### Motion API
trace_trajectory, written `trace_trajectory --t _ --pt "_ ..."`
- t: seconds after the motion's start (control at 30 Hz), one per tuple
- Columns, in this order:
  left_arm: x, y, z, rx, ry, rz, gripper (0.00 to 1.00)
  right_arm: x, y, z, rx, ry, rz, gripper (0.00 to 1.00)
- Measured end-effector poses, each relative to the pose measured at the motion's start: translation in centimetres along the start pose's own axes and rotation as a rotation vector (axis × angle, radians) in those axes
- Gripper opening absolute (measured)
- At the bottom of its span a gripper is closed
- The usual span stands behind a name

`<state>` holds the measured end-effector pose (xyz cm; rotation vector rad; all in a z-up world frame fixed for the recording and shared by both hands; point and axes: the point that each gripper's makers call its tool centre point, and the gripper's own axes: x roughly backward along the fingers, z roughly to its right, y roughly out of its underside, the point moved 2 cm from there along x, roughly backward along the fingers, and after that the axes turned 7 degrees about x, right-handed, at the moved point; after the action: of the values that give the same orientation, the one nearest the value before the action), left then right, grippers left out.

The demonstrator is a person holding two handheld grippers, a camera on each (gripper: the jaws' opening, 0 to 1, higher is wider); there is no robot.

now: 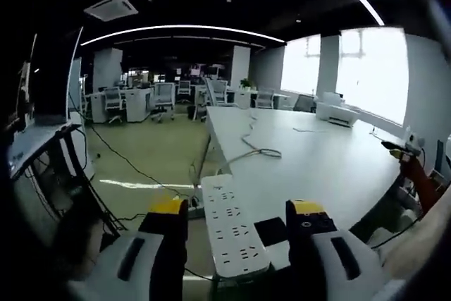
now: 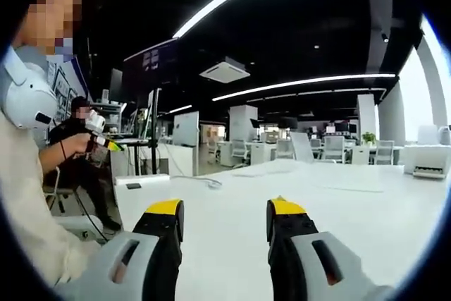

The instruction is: Pick up the power strip scattered on the table, fix it on the side mounting bracket of the table, and press the switch

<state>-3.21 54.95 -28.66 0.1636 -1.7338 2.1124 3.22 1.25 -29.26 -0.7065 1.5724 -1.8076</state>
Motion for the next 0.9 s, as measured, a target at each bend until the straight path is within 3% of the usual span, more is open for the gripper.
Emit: trace_trajectory --t 0.1,0.47,0.9 --pt "-0.3 0.1 -0.1 0.017 -0.002 -0.023 0.59 -0.3 -0.1 -0.2 0.003 -0.009 -0.001 0.43" --pt "-1.2 2.7 -0.4 0.007 -0.040 -0.232 0.51 -0.6 0.1 -0.5 -0.006 -0.025 0.006 0.43" --pt "-2.2 5.3 -0.5 0.006 -0.028 -0.347 0.49 -0.1 0.9 -0.2 -0.035 -0.011 0.019 0.43"
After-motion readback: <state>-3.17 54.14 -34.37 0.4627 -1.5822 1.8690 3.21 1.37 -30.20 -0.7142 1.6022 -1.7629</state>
